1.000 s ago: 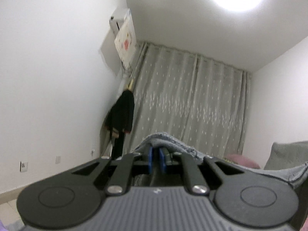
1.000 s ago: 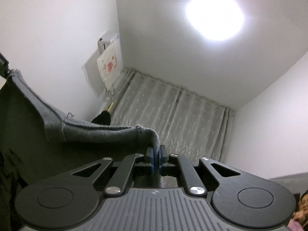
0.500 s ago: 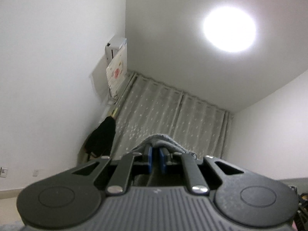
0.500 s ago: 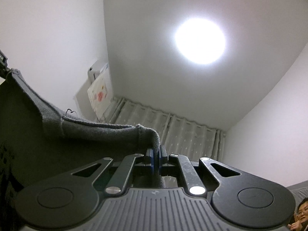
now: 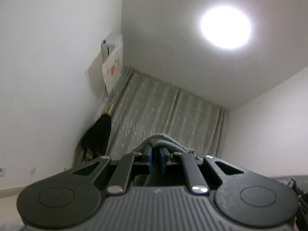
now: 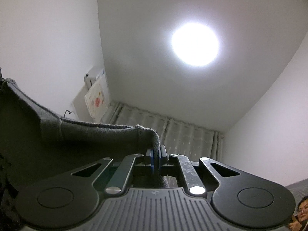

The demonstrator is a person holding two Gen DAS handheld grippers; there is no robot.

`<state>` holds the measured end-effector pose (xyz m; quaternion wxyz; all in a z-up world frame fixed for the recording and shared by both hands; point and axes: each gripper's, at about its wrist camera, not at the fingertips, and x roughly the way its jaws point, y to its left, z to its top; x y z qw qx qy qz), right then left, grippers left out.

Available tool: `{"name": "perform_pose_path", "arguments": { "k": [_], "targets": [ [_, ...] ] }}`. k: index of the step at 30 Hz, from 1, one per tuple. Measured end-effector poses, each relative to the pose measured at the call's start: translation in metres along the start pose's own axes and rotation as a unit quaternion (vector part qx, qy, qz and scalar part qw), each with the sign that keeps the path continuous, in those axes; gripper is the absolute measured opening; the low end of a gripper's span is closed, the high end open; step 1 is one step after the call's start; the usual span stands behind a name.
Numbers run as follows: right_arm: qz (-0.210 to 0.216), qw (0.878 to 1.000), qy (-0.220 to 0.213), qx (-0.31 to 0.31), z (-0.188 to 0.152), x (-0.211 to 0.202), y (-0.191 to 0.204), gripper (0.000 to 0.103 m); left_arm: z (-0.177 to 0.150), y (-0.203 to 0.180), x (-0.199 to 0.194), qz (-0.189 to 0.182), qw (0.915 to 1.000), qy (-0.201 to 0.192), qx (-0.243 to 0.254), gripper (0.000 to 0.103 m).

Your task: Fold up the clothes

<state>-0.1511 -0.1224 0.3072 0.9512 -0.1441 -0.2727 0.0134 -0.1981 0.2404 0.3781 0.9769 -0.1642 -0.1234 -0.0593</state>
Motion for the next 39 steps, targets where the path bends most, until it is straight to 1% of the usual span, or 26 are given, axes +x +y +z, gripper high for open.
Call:
{"name": "perform_pose_path", "arguments": {
  "k": [2, 4, 7, 8, 11, 14, 16, 17, 18, 19, 22, 25, 26, 28, 29, 30, 32, 35, 36, 38, 39],
  "targets": [
    [0.009, 1.000, 0.025, -0.008, -0.012, 0.009, 0.001, 0.006, -0.014, 0.003, 0.015, 0.008, 0.9994, 0.031, 0.009, 0.008],
    [0.030, 0.998, 0.061, -0.014, -0.029, 0.020, 0.003, 0.006, -0.031, 0.005, 0.033, 0.023, 0.9972, 0.064, 0.030, 0.008],
    [0.064, 0.991, 0.120, -0.017, -0.061, 0.040, 0.007, 0.006, -0.068, 0.014, 0.067, 0.045, 0.9902, 0.123, 0.047, 0.008],
    [0.074, 0.987, 0.144, -0.021, -0.075, 0.046, 0.009, 0.006, -0.083, 0.020, 0.079, 0.049, 0.9865, 0.148, 0.050, 0.008],
    [0.100, 0.972, 0.212, -0.030, -0.117, 0.060, 0.014, 0.006, -0.127, 0.037, 0.112, 0.058, 0.9712, 0.225, 0.054, 0.009],
    [0.120, 0.953, 0.276, -0.045, -0.157, 0.059, 0.013, 0.006, -0.172, 0.056, 0.137, 0.072, 0.9497, 0.303, 0.035, 0.009],
    [0.127, 0.941, 0.309, -0.059, -0.181, 0.051, 0.012, 0.005, -0.194, 0.065, 0.152, 0.083, 0.9382, 0.334, 0.038, 0.009],
    [0.126, 0.936, 0.321, -0.067, -0.189, 0.052, 0.013, 0.001, -0.206, 0.069, 0.159, 0.091, 0.9318, 0.348, 0.049, 0.009],
    [0.124, 0.932, 0.333, -0.075, -0.198, 0.053, 0.015, 0.000, -0.214, 0.073, 0.167, 0.097, 0.9272, 0.357, 0.057, 0.009],
    [0.123, 0.927, 0.345, -0.081, -0.204, 0.055, 0.016, 0.000, -0.225, 0.073, 0.166, 0.100, 0.9222, 0.368, 0.065, 0.009],
    [0.129, 0.916, 0.373, -0.079, -0.218, 0.059, 0.015, 0.000, -0.244, 0.079, 0.176, 0.102, 0.9100, 0.393, 0.082, 0.009],
    [0.146, 0.900, 0.400, -0.089, -0.234, 0.059, 0.019, 0.000, -0.271, 0.074, 0.169, 0.087, 0.9047, 0.403, 0.109, 0.009],
    [0.157, 0.894, 0.410, -0.090, -0.240, 0.058, 0.020, 0.000, -0.275, 0.071, 0.172, 0.086, 0.9024, 0.404, 0.123, 0.009],
    [0.183, 0.879, 0.434, -0.076, -0.249, 0.066, 0.029, 0.000, -0.280, 0.069, 0.174, 0.066, 0.8972, 0.416, 0.134, 0.011],
    [0.194, 0.871, 0.446, -0.068, -0.255, 0.069, 0.032, 0.000, -0.283, 0.069, 0.175, 0.056, 0.8944, 0.421, 0.139, 0.014],
    [0.200, 0.865, 0.456, -0.060, -0.261, 0.071, 0.032, 0.000, -0.283, 0.072, 0.177, 0.057, 0.8941, 0.424, 0.132, 0.022],
    [0.207, 0.855, 0.473, -0.054, -0.272, 0.079, 0.039, 0.000, -0.282, 0.082, 0.180, 0.062, 0.8941, 0.428, 0.115, 0.033],
    [0.212, 0.843, 0.492, -0.046, -0.288, 0.094, 0.047, 0.001, -0.273, 0.110, 0.180, 0.080, 0.8972, 0.428, 0.073, 0.041],
    [0.211, 0.841, 0.497, -0.043, -0.294, 0.098, 0.047, 0.002, -0.272, 0.120, 0.180, 0.085, 0.8963, 0.431, 0.058, 0.042],
    [0.209, 0.837, 0.504, -0.041, -0.299, 0.101, 0.049, 0.003, -0.276, 0.142, 0.180, 0.093, 0.8875, 0.450, 0.034, 0.044],
    [0.208, 0.836, 0.507, -0.040, -0.300, 0.102, 0.050, 0.003, -0.281, 0.151, 0.180, 0.100, 0.8804, 0.463, 0.029, 0.044]
  ]
}}
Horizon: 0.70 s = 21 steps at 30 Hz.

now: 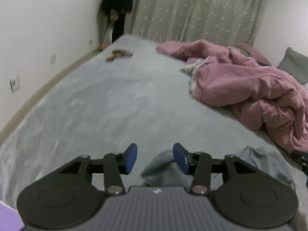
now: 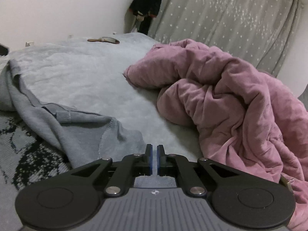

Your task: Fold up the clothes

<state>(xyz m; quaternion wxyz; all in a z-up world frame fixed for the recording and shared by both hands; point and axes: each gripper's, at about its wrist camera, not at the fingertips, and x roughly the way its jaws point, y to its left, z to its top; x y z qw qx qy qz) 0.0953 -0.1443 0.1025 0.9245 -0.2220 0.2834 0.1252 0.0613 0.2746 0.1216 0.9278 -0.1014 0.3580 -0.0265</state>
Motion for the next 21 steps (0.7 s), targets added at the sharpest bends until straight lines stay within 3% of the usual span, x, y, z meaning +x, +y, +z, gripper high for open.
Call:
{"name": "perform_pose_path", "arguments": {
  "k": [4, 7, 11, 15, 21],
  "targets": [
    [0.003, 1.000, 0.015, -0.003, -0.001, 0.011, 0.003, 0.004, -0.012, 0.025, 0.032, 0.030, 0.9970, 0.069, 0.016, 0.044],
    [0.009, 1.000, 0.020, -0.019, -0.002, 0.018, 0.007, 0.004, -0.022, 0.028, 0.043, 0.026, 0.9942, 0.084, 0.061, 0.044],
    [0.024, 0.999, 0.027, -0.031, -0.003, 0.031, 0.008, 0.015, -0.030, 0.010, 0.042, -0.015, 0.9888, 0.063, 0.135, 0.047],
    [0.059, 0.998, 0.028, -0.014, -0.002, 0.044, 0.005, 0.028, -0.028, -0.009, 0.043, -0.031, 0.9848, 0.031, 0.168, 0.067],
    [0.096, 0.995, 0.006, -0.033, 0.005, 0.051, 0.016, 0.036, -0.023, -0.033, 0.055, -0.048, 0.9826, 0.013, 0.179, 0.066]
  ]
}}
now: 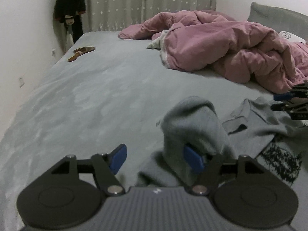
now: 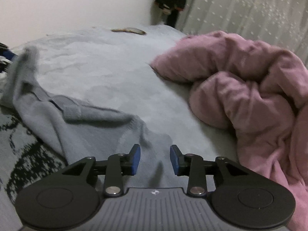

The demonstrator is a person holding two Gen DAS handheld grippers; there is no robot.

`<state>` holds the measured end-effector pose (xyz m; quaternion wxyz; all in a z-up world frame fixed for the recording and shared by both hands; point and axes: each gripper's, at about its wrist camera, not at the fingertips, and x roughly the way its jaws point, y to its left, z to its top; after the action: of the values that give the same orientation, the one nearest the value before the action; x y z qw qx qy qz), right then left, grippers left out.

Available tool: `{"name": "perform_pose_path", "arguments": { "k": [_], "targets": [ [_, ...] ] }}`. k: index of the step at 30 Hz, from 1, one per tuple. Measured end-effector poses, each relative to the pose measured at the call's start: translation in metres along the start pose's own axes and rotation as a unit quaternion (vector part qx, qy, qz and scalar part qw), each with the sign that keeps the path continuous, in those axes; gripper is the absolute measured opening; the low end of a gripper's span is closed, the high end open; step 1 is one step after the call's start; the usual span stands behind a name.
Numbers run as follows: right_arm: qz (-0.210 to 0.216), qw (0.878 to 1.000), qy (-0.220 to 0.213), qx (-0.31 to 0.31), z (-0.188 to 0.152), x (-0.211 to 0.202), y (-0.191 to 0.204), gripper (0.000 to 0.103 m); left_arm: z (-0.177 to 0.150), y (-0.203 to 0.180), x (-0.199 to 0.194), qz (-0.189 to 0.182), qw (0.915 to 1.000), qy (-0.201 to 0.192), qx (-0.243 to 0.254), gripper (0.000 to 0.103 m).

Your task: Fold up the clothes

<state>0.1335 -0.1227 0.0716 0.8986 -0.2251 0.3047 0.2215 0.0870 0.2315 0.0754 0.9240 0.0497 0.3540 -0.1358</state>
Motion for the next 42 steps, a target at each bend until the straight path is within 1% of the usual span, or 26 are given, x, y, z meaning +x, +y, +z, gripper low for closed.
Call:
{"name": "perform_pose_path", "arguments": {
  "k": [2, 3, 4, 7, 12, 13, 14, 15, 16, 17, 18, 20, 24, 27, 30, 32, 36, 39, 42],
  "targets": [
    [0.009, 1.000, -0.006, -0.008, 0.005, 0.006, 0.002, 0.040, 0.000, -0.010, 0.009, 0.000, 0.9997, 0.008, 0.022, 0.063],
    [0.009, 1.000, -0.007, -0.010, 0.008, 0.011, 0.001, 0.041, -0.001, -0.013, 0.013, 0.000, 0.9995, 0.012, 0.029, 0.059],
    [0.010, 1.000, -0.006, -0.011, 0.010, 0.017, 0.000, 0.041, -0.001, -0.015, 0.016, -0.001, 0.9993, 0.016, 0.034, 0.057],
    [0.020, 1.000, 0.000, -0.001, 0.015, 0.036, -0.004, 0.041, -0.004, -0.018, 0.023, -0.003, 0.9987, 0.024, 0.046, 0.056],
    [0.040, 0.998, 0.037, -0.013, 0.016, 0.061, -0.003, 0.041, -0.004, -0.017, 0.032, 0.002, 0.9978, 0.037, 0.055, 0.056],
    [0.041, 0.998, 0.040, -0.012, 0.015, 0.063, -0.003, 0.040, -0.004, -0.017, 0.034, 0.005, 0.9975, 0.040, 0.058, 0.054],
    [0.045, 0.998, 0.041, -0.013, 0.016, 0.064, -0.002, 0.026, -0.004, -0.018, 0.036, 0.001, 0.9974, 0.042, 0.058, 0.038],
    [0.049, 0.998, 0.042, -0.018, 0.016, 0.064, 0.000, 0.006, -0.004, -0.018, 0.039, -0.004, 0.9973, 0.045, 0.059, 0.022],
    [0.049, 0.998, 0.042, -0.025, 0.017, 0.063, 0.003, 0.005, -0.004, -0.019, 0.040, -0.007, 0.9971, 0.047, 0.059, 0.019],
    [0.042, 0.998, 0.041, -0.036, 0.017, 0.061, 0.007, 0.005, -0.003, -0.021, 0.039, -0.002, 0.9970, 0.045, 0.063, 0.012],
    [0.036, 0.997, 0.039, -0.048, 0.018, 0.059, 0.010, 0.005, -0.001, -0.023, 0.038, 0.005, 0.9967, 0.042, 0.069, 0.011],
    [0.024, 0.997, 0.035, -0.064, 0.019, 0.055, 0.014, 0.004, 0.003, -0.021, 0.032, 0.021, 0.9974, 0.030, 0.062, 0.010],
    [-0.015, 0.998, 0.009, -0.055, 0.023, 0.042, 0.005, 0.004, 0.011, -0.001, 0.014, 0.075, 0.9968, -0.002, 0.025, 0.009],
    [-0.057, 0.997, -0.011, -0.053, 0.028, 0.032, 0.000, 0.004, 0.016, 0.018, 0.000, 0.105, 0.9941, -0.025, -0.007, 0.009],
    [-0.114, 0.992, -0.029, -0.052, 0.034, 0.024, -0.004, 0.004, 0.020, 0.033, -0.007, 0.131, 0.9900, -0.041, -0.033, 0.009],
    [-0.148, 0.987, -0.040, -0.045, 0.038, 0.022, -0.007, 0.004, 0.022, 0.041, -0.009, 0.149, 0.9869, -0.046, -0.040, 0.009],
    [-0.202, 0.978, -0.049, -0.032, 0.040, 0.025, -0.012, 0.003, 0.027, 0.050, -0.009, 0.179, 0.9813, -0.055, -0.045, 0.009],
    [-0.228, 0.972, -0.054, -0.014, 0.039, 0.027, -0.018, 0.003, 0.034, 0.050, -0.002, 0.202, 0.9762, -0.064, -0.045, 0.009],
    [-0.225, 0.973, -0.047, 0.007, 0.036, 0.033, -0.023, 0.003, 0.039, 0.050, 0.006, 0.213, 0.9736, -0.068, -0.047, 0.009]
  ]
}}
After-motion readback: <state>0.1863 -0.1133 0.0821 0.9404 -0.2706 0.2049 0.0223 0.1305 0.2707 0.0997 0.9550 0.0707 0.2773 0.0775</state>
